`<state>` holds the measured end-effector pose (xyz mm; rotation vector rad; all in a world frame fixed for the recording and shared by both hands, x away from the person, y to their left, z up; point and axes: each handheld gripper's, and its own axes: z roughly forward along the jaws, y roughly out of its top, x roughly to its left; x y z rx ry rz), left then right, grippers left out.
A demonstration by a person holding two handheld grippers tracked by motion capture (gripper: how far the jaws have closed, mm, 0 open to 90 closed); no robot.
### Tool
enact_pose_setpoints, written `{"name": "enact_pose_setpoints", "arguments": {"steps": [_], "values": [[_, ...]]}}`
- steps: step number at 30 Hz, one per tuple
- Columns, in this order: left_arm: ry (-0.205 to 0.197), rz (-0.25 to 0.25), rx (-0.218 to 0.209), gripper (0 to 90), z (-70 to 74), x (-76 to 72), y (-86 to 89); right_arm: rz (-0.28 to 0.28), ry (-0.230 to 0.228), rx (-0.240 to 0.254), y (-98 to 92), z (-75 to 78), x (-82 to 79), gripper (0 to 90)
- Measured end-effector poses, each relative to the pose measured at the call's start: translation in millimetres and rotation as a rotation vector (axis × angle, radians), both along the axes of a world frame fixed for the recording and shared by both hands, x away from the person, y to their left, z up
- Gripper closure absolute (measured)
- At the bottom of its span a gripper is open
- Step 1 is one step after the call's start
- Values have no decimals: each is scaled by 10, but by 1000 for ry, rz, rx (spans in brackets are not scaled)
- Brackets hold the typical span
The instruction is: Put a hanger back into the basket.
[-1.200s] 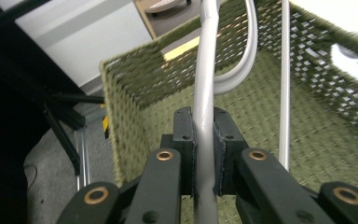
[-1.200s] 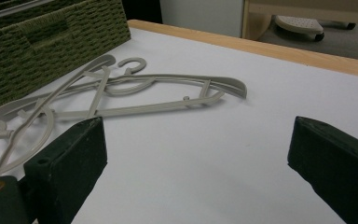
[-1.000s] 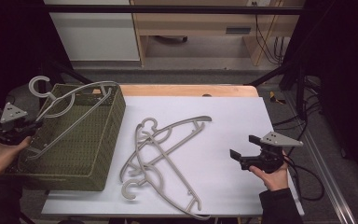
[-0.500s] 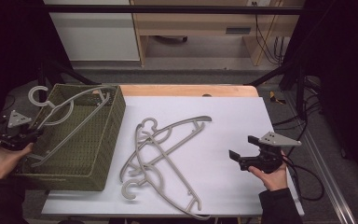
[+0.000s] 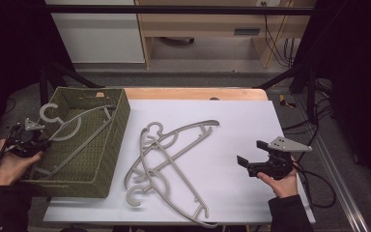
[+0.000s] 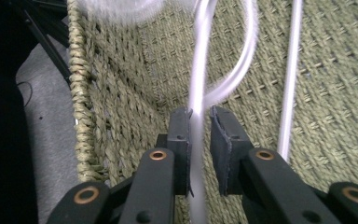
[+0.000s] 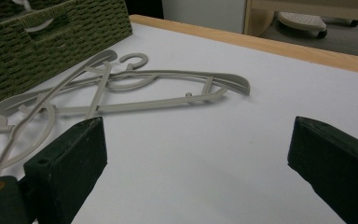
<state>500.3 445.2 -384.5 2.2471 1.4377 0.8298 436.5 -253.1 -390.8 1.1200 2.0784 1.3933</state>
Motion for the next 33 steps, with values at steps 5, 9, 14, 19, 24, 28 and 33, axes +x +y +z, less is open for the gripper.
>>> {"name": "enact_pose_setpoints", "arguments": {"steps": [5,9,14,19,24,28,33], "values": [[-32,6,-24,723,64,-31,-8,0,-12,-4,38,34,-21,44],[-98,-20,-57,637,193,-97,-85,7,-24,-7,87,76,-47,41],[-205,-50,-134,481,369,-194,-258,23,-36,-20,184,150,-86,34],[-282,-91,-250,373,475,-301,-474,22,-43,-18,234,202,-106,35],[-332,-166,-391,276,492,-404,-785,29,-52,0,275,247,-108,39],[-368,-251,-468,214,462,-545,-1088,57,-43,4,356,244,-107,44],[-364,-313,-440,162,403,-668,-1339,90,-32,-19,491,247,-127,51]]}}
